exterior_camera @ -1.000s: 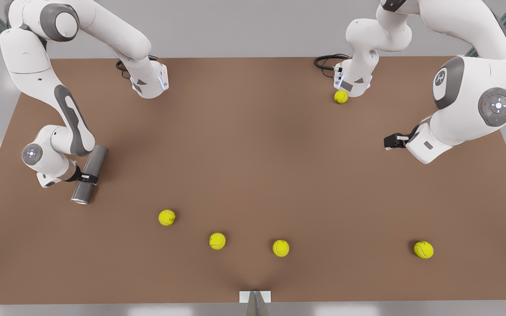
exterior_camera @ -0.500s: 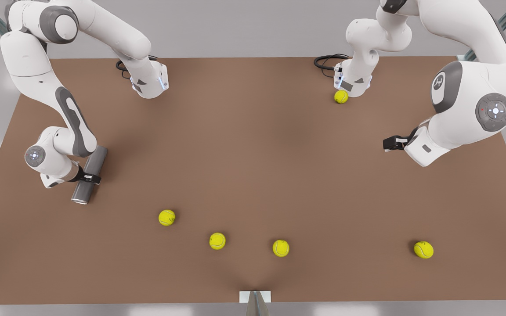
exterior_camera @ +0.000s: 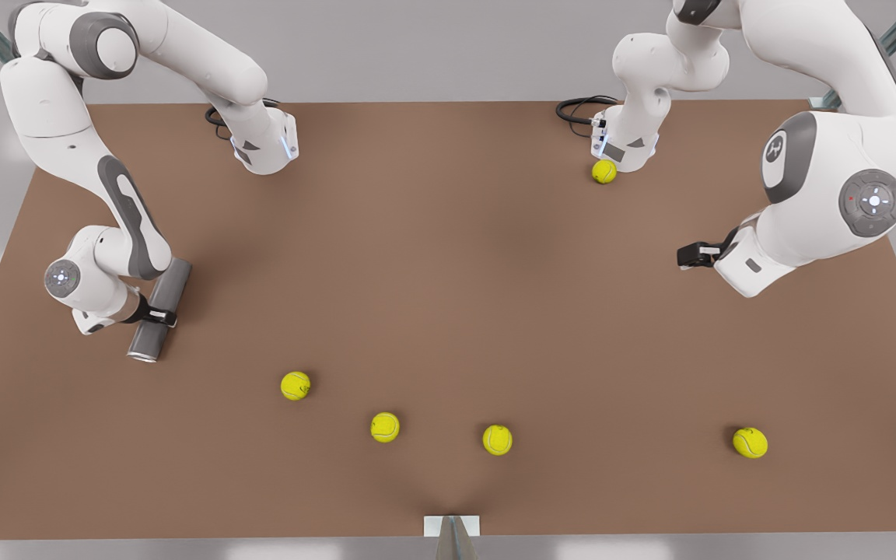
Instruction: Put the tennis tube upright
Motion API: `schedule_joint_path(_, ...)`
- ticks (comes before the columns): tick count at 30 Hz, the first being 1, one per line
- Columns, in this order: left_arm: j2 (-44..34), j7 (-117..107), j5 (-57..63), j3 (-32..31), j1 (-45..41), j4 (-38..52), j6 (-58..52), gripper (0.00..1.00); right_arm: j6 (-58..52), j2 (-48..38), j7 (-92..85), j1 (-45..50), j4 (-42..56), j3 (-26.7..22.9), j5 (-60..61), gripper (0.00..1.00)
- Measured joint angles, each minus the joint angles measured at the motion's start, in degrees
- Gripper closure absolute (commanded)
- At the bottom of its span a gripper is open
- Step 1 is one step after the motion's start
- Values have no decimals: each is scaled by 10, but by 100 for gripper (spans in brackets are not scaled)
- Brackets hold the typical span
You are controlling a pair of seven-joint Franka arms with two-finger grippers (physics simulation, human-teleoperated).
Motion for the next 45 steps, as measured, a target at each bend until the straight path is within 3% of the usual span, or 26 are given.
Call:
schedule_joint_path(7, 0, -1, 0, 0, 0, 0, 0, 0, -107, -8, -26, 13, 66, 14, 1, 34)
schedule_joint_path(16, 0, -2, 0, 0, 0, 0, 0, 0, -108, -8, -190, 47, 136, 52, 1, 33)
schedule_joint_path(32, 0, -2, 0, 1, 2, 0, 0, 0, -107, 1, -369, 294, 223, 51, -61, 31)
schedule_joint_path(38, 0, -2, 1, 2, 3, 0, 0, 0, -107, 93, -368, 411, 324, 47, -75, 30)
schedule_joint_path(45, 0, -2, 1, 3, 3, 0, 0, 0, -112, 143, -291, 531, 398, 33, -72, 27)
